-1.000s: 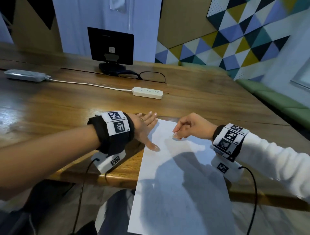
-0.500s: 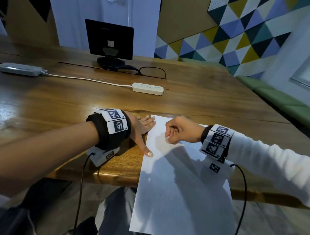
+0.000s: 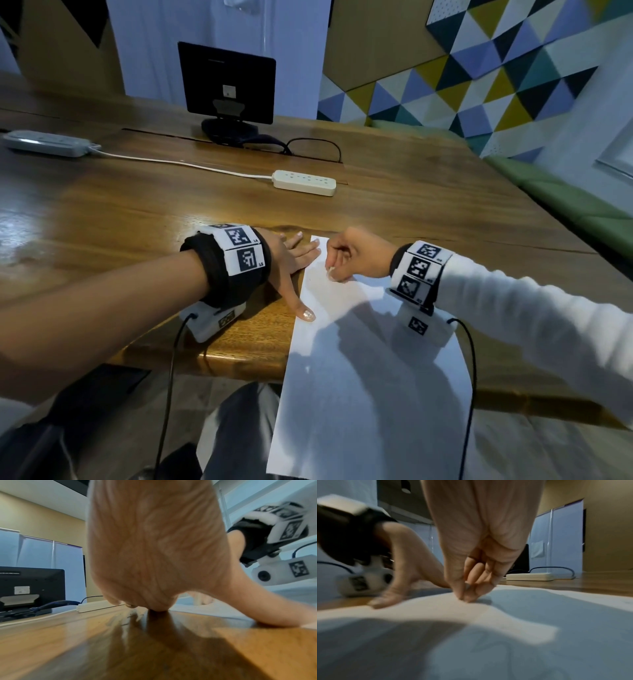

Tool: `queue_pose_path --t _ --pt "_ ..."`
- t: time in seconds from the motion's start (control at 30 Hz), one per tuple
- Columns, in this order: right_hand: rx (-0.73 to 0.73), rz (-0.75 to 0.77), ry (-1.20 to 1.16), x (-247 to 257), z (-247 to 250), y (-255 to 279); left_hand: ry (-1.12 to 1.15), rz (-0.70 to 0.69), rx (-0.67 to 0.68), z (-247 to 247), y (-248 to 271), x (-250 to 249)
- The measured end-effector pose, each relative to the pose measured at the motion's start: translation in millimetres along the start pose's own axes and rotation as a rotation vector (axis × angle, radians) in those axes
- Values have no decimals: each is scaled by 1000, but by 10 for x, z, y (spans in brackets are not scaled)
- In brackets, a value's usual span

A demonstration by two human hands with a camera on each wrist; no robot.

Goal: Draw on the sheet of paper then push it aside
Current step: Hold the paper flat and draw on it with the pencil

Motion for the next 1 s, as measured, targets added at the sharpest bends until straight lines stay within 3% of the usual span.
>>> queue_pose_path --t 0.13,0.27,0.43,0.57,0.73,0.87,1.0 --pt "211 28 -49 55 -203 4 3 0 -5 0 3 2" --pt "40 73 17 105 -21 -161 22 0 9 -11 4 11" --pt "271 95 11 158 -211 -84 22 -4 6 -16 -10 12" --pt "94 112 60 184 -57 -239 18 5 24 -28 -31 23" --pt "248 122 27 199 -191 -168 21 -9 1 -20 -14 18" --pt "66 130 94 238 -65 -266 30 -8 28 -39 -20 14" --pt "242 144 55 261 -259 -159 30 -13 18 -36 0 18"
Point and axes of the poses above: each hand's wrist, its own y-axis away from the middle knuckle, its own z-axis out of the back of the hand, x = y × z, the point moved 9 cm from there along -y, towards the middle knuckle, and after that the axes turned 2 degrees about x, right-handed, at the moved point
